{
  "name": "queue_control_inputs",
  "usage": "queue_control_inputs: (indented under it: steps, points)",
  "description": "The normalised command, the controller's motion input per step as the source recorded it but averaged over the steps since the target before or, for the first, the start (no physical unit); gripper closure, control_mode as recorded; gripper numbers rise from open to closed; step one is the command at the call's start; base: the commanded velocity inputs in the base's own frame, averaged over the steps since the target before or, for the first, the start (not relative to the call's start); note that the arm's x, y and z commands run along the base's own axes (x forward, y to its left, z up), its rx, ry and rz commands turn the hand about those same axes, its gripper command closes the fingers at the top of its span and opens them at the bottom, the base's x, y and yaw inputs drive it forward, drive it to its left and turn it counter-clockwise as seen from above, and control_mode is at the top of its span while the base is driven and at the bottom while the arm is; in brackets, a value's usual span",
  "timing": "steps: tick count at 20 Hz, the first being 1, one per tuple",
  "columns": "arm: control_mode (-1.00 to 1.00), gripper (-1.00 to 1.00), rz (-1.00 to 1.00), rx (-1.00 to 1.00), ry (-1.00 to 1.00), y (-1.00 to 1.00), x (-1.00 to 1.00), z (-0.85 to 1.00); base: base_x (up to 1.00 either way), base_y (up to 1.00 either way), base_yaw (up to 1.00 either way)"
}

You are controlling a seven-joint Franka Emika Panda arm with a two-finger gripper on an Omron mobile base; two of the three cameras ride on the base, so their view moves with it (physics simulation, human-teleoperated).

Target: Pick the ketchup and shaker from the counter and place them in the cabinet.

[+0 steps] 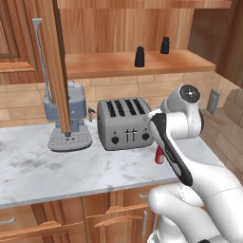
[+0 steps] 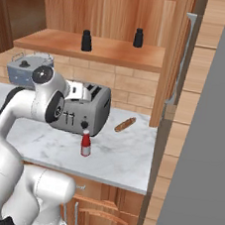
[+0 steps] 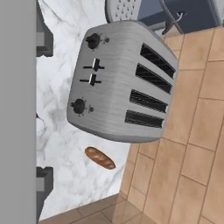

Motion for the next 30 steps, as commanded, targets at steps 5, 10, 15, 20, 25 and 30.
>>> queue_control_inputs:
  steps: [5, 10, 15, 20, 25, 30]
  points:
    - [-1.00, -1.00, 0.00, 0.00, 0.01, -0.19, -0.08, -0.07, 0.00, 0.00, 0.00]
    - [-1.00, -1.00, 0.00, 0.00, 0.01, -0.16, -0.13, -0.29, 0.00, 0.00, 0.00]
    - [-1.00, -1.00, 0.00, 0.00, 0.02, -0.07, -0.13, -0.38, 0.00, 0.00, 0.00]
    - [-1.00, -1.00, 0.00, 0.01, 0.03, 0.00, -0.13, -0.34, 0.00, 0.00, 0.00]
    - [-1.00, -1.00, 0.00, 0.02, 0.01, 0.00, -0.17, -0.16, 0.00, 0.00, 0.00]
    - [-1.00, -1.00, 0.00, 0.01, 0.00, 0.00, -0.20, -0.04, 0.00, 0.00, 0.00]
